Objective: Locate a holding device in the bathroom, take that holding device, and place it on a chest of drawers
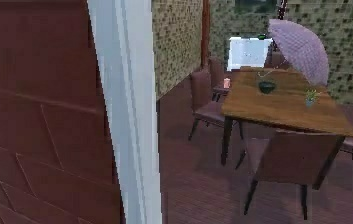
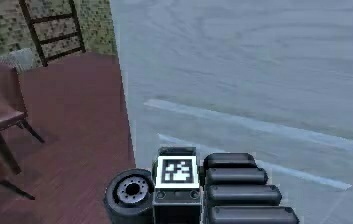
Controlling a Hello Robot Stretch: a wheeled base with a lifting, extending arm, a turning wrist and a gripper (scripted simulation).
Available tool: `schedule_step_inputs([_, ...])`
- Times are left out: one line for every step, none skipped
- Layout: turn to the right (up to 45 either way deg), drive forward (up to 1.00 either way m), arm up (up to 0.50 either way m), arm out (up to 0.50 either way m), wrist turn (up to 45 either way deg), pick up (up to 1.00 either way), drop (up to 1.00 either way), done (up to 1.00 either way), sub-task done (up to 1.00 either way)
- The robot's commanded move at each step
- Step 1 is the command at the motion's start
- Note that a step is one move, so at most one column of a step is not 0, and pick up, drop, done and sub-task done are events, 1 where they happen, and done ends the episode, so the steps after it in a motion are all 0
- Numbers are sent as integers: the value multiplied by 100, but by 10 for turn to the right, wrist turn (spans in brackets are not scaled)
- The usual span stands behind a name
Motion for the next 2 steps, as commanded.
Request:
schedule_step_inputs([240,0,0,0,0,0,0,0,0])
schedule_step_inputs([0,75,0,0,0,0,0,0,0])
